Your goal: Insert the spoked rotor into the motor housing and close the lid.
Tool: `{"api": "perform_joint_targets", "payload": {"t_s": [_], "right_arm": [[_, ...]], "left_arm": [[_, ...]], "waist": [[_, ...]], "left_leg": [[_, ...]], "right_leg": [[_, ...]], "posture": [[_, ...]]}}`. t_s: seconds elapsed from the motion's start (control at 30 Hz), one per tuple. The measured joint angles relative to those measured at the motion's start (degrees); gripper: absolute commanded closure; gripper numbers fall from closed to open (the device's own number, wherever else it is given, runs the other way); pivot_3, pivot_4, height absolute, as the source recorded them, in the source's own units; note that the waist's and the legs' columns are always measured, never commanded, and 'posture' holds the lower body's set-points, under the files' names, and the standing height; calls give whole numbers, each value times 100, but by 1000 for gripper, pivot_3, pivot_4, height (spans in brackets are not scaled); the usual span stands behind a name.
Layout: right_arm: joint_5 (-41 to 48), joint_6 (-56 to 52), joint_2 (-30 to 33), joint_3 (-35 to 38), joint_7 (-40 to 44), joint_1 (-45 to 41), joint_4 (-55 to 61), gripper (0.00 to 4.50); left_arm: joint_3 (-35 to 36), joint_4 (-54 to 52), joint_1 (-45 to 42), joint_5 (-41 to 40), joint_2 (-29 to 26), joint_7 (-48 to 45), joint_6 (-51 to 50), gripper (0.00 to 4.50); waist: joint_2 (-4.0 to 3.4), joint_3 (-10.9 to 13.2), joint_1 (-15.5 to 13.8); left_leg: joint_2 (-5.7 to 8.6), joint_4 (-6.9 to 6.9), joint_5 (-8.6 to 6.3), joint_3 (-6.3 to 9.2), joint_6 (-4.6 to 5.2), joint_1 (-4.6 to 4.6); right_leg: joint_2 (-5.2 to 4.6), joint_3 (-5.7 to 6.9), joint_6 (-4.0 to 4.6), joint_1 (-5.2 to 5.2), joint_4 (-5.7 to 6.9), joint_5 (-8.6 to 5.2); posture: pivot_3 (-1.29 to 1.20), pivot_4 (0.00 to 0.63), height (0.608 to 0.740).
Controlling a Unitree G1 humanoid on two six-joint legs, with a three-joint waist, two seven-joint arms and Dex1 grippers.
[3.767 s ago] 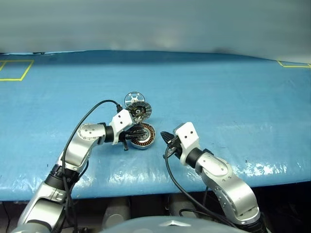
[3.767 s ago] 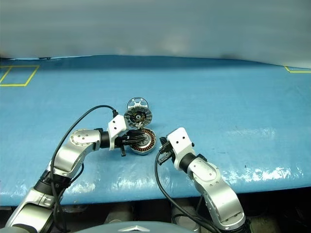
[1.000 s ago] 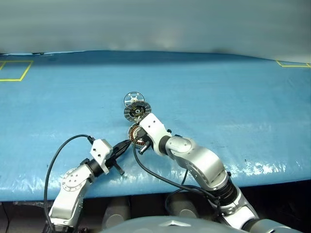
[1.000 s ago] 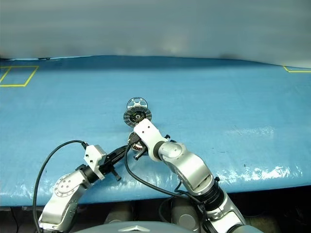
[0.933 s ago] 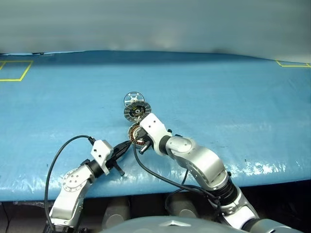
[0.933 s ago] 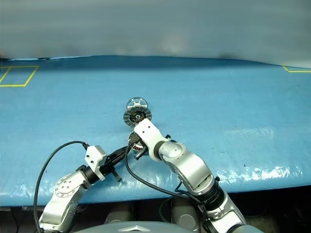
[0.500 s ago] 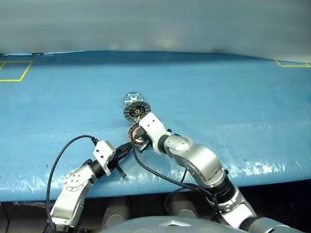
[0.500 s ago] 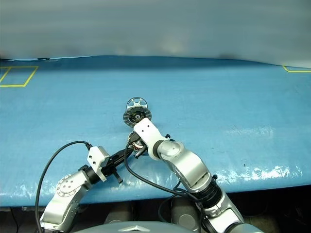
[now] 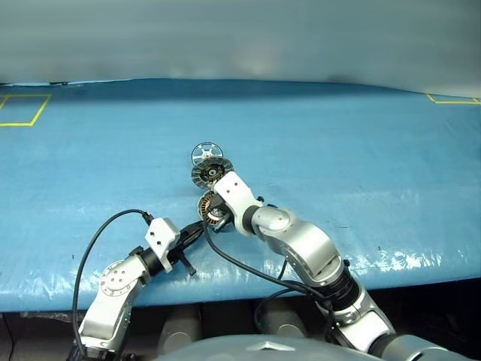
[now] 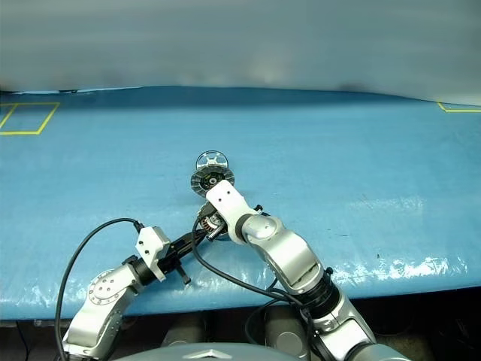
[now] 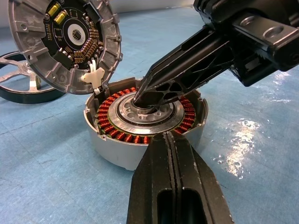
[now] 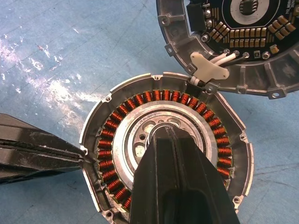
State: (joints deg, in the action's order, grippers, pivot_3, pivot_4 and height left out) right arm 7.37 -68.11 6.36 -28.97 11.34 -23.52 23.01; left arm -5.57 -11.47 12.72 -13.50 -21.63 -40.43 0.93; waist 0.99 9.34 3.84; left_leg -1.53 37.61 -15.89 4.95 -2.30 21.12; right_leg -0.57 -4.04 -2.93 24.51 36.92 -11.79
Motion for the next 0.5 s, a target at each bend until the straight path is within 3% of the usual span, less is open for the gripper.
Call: {"api": "perform_joint_targets", "payload": {"t_s": [0.5], "right_arm": [[2, -189, 156, -43, 113, 199, 315, 4500]], "left_arm": [[-39, 5, 4, 128, -1, 47, 62, 4485]], "waist": [[-2, -1, -7]], "left_leg": [[0, -2, 0, 0, 0, 1]], "right_leg": [[-1, 0, 1, 0, -3, -2]], "posture": [[0, 150, 740]]}}
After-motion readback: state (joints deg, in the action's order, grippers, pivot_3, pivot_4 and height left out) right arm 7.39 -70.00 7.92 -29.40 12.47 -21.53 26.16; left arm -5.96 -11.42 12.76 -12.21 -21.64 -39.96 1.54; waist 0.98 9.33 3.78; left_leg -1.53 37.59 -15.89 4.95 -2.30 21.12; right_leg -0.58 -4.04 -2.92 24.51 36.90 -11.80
